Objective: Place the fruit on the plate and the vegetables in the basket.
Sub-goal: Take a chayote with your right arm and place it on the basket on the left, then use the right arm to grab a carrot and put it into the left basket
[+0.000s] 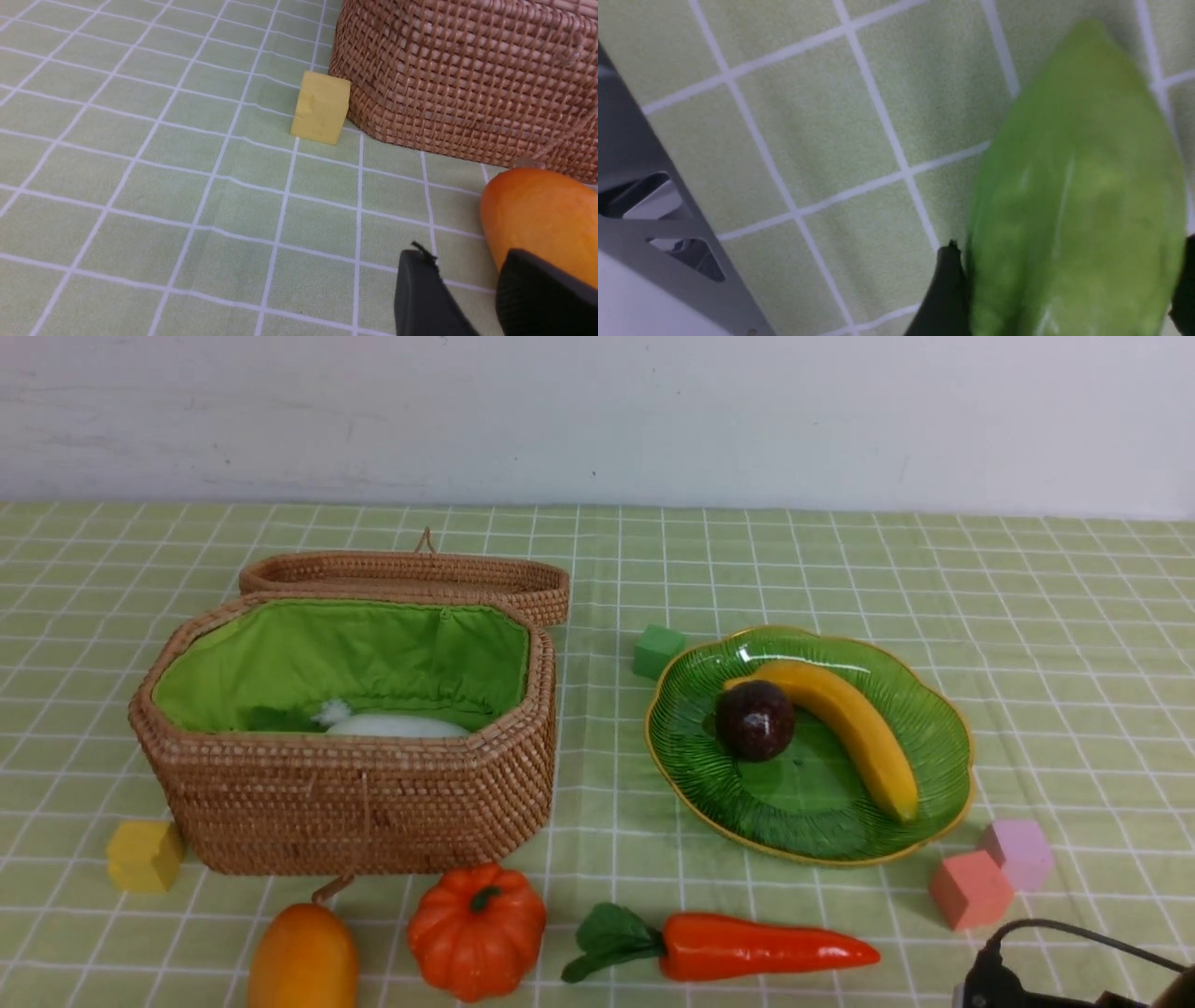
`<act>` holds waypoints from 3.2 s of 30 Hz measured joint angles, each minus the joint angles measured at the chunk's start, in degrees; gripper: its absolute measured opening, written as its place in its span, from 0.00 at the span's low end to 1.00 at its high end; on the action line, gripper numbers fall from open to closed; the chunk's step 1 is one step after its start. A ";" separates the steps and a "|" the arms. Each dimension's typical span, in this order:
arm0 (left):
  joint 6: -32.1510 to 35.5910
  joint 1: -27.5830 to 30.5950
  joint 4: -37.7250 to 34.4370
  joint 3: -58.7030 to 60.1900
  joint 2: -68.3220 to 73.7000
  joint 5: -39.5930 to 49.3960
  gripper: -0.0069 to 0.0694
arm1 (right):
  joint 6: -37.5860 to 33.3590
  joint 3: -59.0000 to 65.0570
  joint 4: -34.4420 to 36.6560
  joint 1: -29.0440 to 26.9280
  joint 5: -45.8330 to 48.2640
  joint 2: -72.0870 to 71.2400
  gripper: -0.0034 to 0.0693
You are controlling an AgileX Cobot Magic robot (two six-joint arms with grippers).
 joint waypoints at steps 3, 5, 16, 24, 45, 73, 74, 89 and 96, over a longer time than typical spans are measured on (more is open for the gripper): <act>0.00 0.00 0.00 0.00 0.00 0.00 0.40 | -0.10 0.00 1.13 0.00 -0.24 3.18 0.83; 0.00 0.00 0.00 0.00 0.00 0.00 0.40 | -0.58 -1.02 1.26 0.00 0.18 4.72 0.74; 0.00 0.00 0.00 0.00 0.00 0.00 0.40 | -0.93 -20.23 4.69 0.00 10.72 5.84 0.66; 0.00 0.00 0.00 0.00 0.00 0.00 0.40 | -2.85 -49.29 20.86 0.00 10.70 11.05 0.66; 0.00 0.00 0.00 0.00 0.00 0.00 0.40 | -2.92 -99.61 24.15 12.64 8.56 53.13 0.66; 0.00 0.00 0.00 0.00 0.00 0.00 0.40 | 6.10 -99.96 12.68 12.52 11.93 46.80 0.92; 0.00 0.00 0.00 0.00 0.00 0.00 0.40 | 6.42 -99.96 12.44 12.39 14.22 45.28 0.90; 0.00 0.00 0.00 0.00 0.00 0.00 0.40 | 6.64 -61.15 7.12 9.38 18.31 17.01 0.69; 0.00 0.00 0.00 0.00 0.00 0.00 0.40 | -2.56 -42.01 6.68 9.13 11.32 14.81 0.69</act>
